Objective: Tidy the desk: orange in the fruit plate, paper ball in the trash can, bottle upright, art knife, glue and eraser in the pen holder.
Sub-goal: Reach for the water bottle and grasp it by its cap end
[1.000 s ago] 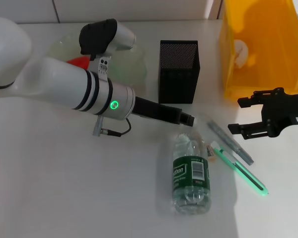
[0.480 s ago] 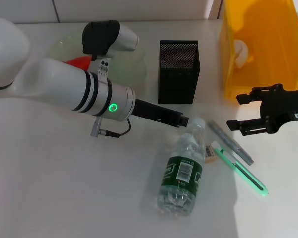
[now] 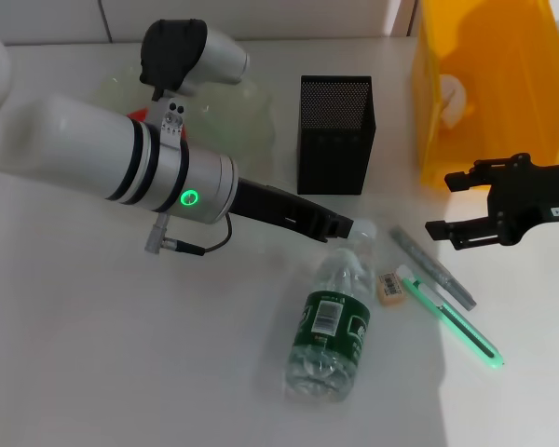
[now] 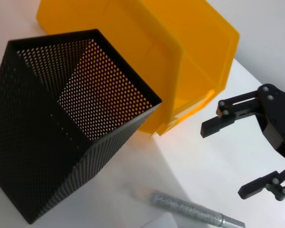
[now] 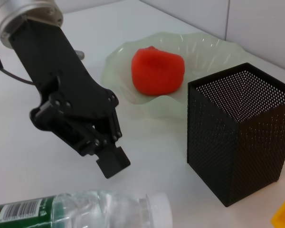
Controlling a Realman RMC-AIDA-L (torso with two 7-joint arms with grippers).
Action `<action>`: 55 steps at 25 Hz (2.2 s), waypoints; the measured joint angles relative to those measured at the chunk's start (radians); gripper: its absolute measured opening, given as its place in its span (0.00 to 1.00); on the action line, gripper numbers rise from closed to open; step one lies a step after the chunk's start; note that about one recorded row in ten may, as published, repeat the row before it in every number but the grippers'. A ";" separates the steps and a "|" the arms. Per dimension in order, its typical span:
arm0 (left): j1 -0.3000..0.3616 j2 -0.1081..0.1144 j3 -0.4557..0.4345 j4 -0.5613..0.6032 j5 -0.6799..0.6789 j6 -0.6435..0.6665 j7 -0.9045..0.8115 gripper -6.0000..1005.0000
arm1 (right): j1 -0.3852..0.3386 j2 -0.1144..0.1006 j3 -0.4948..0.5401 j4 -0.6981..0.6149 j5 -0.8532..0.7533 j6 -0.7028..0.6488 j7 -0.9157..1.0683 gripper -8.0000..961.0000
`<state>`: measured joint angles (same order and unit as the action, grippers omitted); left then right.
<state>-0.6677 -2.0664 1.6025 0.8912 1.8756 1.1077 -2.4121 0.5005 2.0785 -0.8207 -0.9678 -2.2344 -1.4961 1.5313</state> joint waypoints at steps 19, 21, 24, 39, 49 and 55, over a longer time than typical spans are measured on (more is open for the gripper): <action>0.015 -0.003 -0.041 0.083 0.158 0.000 -0.043 0.01 | 0.006 0.001 0.011 0.005 0.003 0.017 0.012 0.82; 0.003 -0.003 -0.045 0.088 0.169 0.006 -0.061 0.01 | 0.001 0.002 0.012 0.005 0.006 0.019 0.012 0.82; -0.003 -0.003 -0.072 0.100 0.171 0.013 -0.071 0.01 | -0.005 0.003 0.012 0.009 0.007 0.036 0.012 0.82; -0.032 -0.014 0.036 0.173 0.206 -0.005 -0.085 0.37 | -0.011 0.005 0.012 -0.002 0.010 0.048 0.013 0.82; -0.082 -0.014 0.153 0.126 0.322 -0.106 -0.227 0.78 | -0.008 0.004 0.005 -0.017 0.010 0.052 0.025 0.82; -0.103 -0.014 0.181 0.099 0.360 -0.132 -0.282 0.81 | -0.002 0.004 0.002 -0.016 0.010 0.053 0.027 0.82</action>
<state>-0.7710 -2.0804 1.7839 0.9902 2.2354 0.9757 -2.6939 0.4981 2.0820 -0.8186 -0.9843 -2.2241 -1.4434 1.5587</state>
